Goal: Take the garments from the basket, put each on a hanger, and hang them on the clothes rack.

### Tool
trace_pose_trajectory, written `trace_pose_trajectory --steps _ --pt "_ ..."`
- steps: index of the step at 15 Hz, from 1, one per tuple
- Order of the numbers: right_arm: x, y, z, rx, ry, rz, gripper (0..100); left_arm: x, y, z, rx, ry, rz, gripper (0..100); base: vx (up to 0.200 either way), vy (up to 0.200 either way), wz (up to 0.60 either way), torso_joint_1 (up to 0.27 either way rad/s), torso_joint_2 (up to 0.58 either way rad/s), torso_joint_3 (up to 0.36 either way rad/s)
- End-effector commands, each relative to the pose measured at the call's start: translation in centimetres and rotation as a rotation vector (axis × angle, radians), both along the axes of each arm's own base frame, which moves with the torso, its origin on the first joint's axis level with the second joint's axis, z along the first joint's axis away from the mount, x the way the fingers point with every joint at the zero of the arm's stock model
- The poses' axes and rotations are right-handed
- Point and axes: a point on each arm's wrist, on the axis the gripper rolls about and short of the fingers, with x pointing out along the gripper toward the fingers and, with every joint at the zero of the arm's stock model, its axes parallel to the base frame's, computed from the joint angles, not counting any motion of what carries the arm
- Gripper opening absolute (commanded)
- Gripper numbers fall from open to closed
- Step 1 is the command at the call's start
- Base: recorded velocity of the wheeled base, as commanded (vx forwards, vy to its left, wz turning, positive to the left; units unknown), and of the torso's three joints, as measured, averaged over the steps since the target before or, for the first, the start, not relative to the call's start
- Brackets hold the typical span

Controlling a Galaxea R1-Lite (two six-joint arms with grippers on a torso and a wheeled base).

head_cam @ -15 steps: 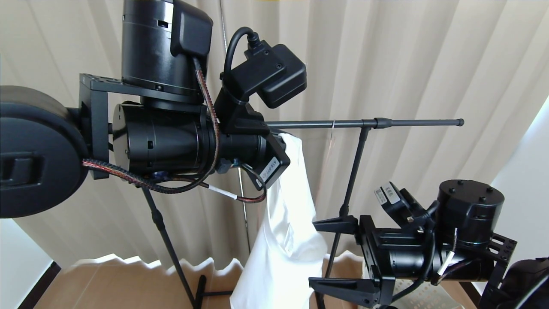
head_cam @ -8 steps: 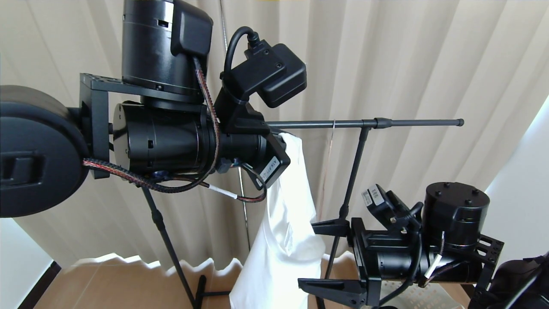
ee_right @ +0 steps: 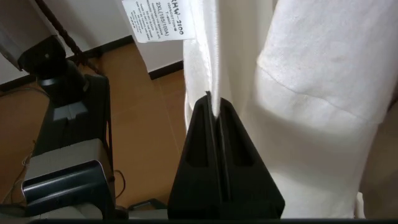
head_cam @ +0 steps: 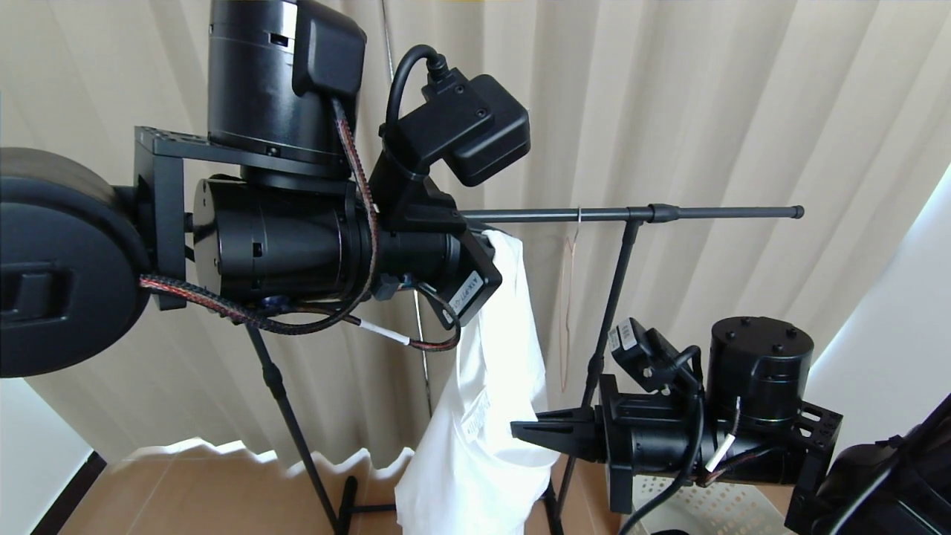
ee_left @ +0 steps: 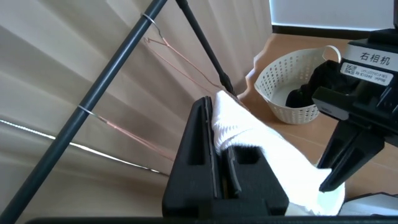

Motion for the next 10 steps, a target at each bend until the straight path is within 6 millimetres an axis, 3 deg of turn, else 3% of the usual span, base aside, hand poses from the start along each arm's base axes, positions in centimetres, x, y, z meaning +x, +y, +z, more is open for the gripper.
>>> trace_pose_trajectory --steps 1,5,10 --pt "0.2 0.0 -0.1 0.0 0.001 -0.004 0 0.0 0.0 0.0 0.0 0.0 0.001 0 0.0 0.0 0.0 0.0 0.0 0.0" --pt "0.8 -0.9 0.6 0.009 -0.027 -0.066 0 -0.5 0.8 0.6 -0.025 0.009 0.023 0 0.0 0.0 0.0 0.0 0.0 0.0" --pt "0.6 -1.8 2.4 0.036 -0.084 -0.11 0 -0.7 3.3 0.3 -0.015 0.015 0.15 0 0.0 0.0 0.0 0.0 0.0 0.0"
